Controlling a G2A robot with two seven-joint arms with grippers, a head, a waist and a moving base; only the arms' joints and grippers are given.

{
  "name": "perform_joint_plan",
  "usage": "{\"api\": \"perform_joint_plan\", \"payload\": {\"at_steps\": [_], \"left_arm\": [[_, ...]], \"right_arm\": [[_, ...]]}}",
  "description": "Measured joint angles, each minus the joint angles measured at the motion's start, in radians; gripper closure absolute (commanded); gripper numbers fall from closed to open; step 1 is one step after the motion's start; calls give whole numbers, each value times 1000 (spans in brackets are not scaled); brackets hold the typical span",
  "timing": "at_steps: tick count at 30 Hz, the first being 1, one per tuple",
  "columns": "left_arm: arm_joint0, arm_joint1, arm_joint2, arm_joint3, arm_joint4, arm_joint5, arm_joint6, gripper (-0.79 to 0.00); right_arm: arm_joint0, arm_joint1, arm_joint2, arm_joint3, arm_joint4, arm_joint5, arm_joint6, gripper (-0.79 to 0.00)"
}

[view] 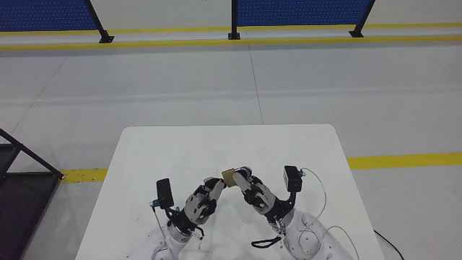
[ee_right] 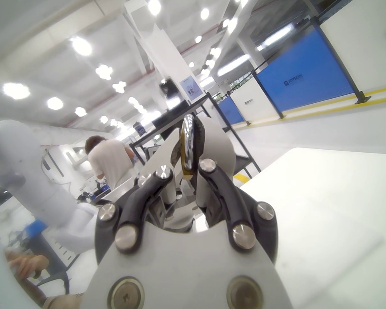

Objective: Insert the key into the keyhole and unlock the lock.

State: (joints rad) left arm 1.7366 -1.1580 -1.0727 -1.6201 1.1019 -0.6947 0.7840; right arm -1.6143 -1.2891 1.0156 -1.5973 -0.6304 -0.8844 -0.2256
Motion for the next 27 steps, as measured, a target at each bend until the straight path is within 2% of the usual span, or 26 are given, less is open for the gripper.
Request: {"api": "perform_joint_plan", "payload": {"at_steps": [9, 27], "left_arm": [[-31, -19, 45, 72, 192, 186, 218, 0], [-83, -36, 94, 152, 322, 340, 372, 0]], "right_arm": [[-4, 1, 2, -3, 4, -5, -1, 0], [-6, 2, 3, -6, 5, -1, 3, 0]]}}
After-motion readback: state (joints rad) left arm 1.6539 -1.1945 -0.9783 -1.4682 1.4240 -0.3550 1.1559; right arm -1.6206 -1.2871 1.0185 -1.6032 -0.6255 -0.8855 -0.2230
